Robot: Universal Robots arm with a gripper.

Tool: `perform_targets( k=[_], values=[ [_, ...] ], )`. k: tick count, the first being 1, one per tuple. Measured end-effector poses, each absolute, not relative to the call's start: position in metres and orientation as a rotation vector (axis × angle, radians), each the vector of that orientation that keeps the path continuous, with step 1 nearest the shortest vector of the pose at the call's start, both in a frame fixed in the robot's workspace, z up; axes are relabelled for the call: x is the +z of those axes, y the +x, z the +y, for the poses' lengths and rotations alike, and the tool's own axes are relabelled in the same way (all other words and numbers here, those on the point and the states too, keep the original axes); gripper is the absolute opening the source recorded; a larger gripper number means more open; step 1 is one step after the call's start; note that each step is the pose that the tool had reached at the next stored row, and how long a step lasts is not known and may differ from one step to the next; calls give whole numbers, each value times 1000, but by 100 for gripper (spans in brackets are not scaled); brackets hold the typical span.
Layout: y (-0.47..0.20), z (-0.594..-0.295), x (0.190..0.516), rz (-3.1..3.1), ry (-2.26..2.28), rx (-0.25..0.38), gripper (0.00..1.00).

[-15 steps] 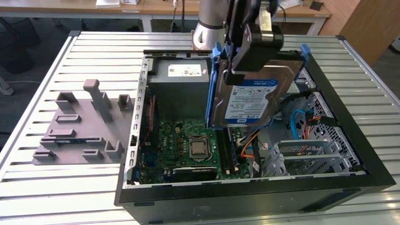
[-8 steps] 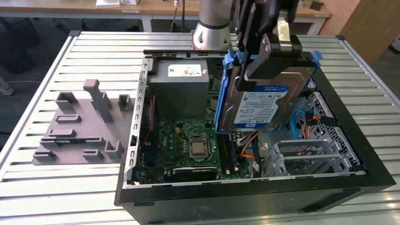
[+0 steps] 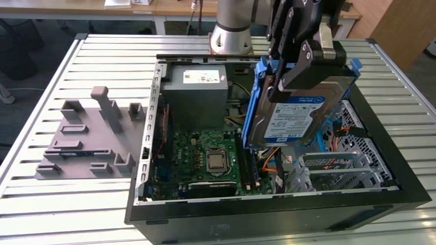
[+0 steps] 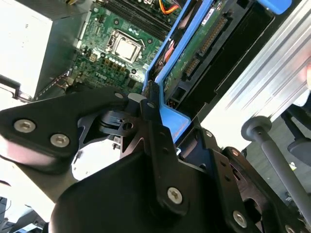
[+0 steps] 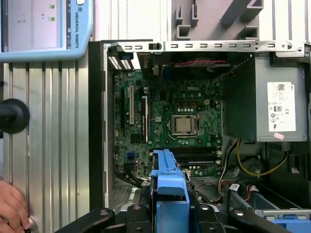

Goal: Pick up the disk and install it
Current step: 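Insert the disk into the insertion slot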

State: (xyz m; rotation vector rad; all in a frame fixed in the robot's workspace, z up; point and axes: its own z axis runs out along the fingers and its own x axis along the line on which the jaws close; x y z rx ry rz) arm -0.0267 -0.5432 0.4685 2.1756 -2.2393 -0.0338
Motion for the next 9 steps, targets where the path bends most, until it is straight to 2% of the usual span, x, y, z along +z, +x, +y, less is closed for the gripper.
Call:
perform_targets(
  k=[9],
  values=[
    [-21, -551, 464, -2238, 2174, -31, 36]
  ],
)
